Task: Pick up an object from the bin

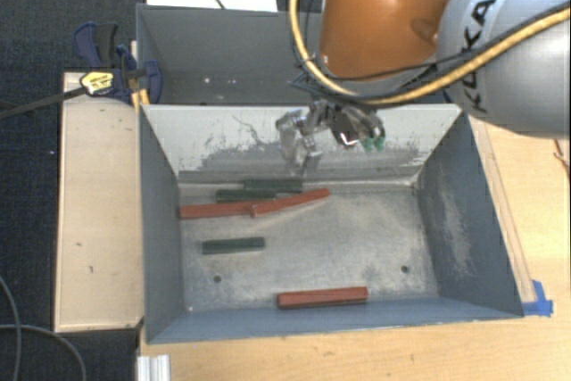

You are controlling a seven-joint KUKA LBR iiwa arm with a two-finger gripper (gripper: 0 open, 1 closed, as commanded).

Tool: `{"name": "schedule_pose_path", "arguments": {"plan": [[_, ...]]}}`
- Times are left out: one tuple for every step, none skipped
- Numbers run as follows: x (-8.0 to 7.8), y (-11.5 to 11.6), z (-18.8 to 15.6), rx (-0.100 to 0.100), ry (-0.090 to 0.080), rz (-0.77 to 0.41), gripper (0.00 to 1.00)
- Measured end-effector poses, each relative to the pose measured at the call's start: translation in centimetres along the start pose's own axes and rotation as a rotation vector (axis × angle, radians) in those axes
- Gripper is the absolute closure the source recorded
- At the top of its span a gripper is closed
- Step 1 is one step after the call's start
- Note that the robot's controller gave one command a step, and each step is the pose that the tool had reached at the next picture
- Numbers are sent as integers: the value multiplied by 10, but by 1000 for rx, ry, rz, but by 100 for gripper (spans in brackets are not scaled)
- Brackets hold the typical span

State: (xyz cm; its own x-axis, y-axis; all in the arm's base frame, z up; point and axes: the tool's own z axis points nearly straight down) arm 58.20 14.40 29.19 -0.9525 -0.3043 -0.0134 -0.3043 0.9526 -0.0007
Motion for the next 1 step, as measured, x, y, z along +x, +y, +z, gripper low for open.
{"name": "schedule_pose_path", "arguments": {"plan": [[1, 0, 5, -1, 9, 3, 0]]}}
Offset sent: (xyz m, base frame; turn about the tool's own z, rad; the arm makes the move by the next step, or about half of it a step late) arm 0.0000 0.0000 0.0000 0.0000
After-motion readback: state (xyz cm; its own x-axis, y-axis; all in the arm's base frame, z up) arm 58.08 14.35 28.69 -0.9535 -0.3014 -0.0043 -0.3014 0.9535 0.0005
